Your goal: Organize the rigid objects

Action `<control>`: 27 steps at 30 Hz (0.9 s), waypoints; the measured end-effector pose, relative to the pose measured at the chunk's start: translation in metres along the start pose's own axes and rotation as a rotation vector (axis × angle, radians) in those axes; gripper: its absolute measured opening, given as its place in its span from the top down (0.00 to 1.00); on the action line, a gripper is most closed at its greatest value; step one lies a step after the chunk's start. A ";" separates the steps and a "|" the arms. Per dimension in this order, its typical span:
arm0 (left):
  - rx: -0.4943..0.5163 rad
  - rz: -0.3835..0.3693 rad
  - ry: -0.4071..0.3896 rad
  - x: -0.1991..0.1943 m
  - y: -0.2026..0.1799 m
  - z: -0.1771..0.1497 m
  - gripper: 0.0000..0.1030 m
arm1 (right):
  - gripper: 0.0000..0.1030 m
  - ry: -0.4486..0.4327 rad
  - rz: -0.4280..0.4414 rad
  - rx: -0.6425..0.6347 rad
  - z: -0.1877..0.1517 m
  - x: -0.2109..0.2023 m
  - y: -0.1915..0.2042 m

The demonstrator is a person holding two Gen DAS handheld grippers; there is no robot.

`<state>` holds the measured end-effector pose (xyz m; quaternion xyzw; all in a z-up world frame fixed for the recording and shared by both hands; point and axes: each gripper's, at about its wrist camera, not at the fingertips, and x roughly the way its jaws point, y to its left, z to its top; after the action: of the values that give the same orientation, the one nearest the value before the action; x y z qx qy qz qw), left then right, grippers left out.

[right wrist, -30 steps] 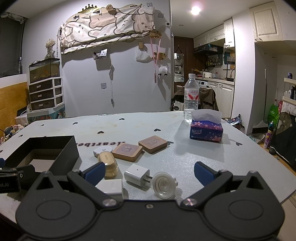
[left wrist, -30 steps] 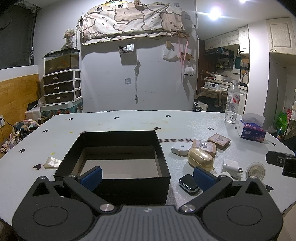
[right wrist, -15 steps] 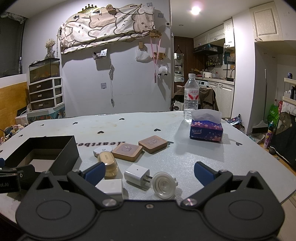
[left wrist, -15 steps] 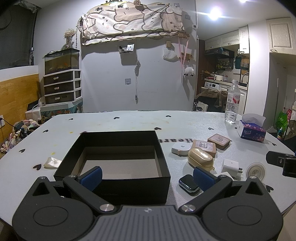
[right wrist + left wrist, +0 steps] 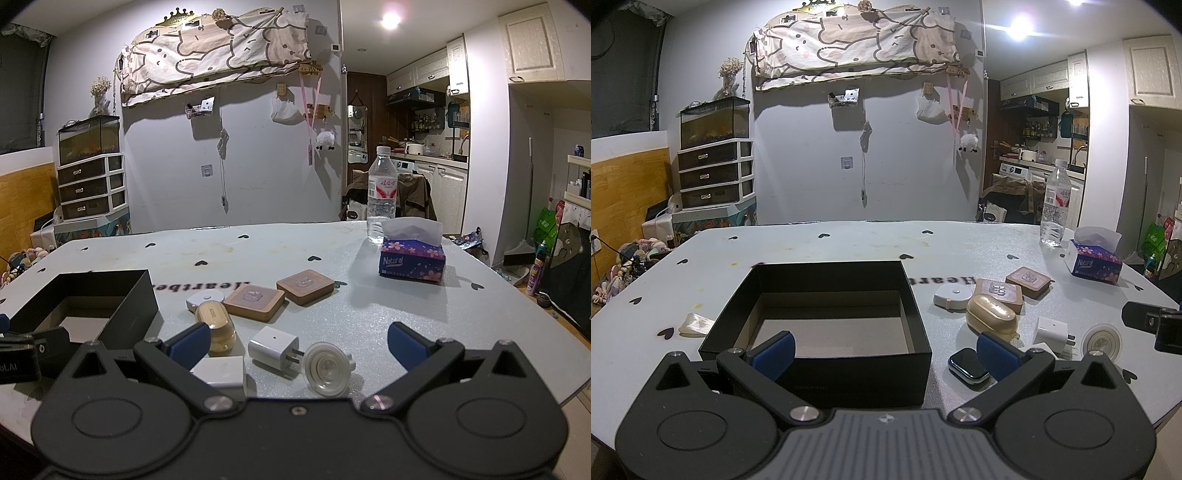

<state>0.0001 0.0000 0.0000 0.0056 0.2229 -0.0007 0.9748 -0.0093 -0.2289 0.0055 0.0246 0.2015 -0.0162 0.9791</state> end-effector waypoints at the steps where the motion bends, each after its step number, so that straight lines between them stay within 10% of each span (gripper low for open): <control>1: 0.000 0.000 0.000 0.000 0.000 0.000 0.00 | 0.00 0.000 0.000 0.000 0.000 0.000 0.000; 27: -0.002 0.037 -0.046 -0.004 0.008 0.011 0.00 | 0.00 -0.019 -0.015 0.005 0.005 0.002 -0.004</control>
<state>0.0012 0.0074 0.0116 0.0085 0.2003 0.0173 0.9795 -0.0060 -0.2329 0.0094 0.0255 0.1922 -0.0244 0.9807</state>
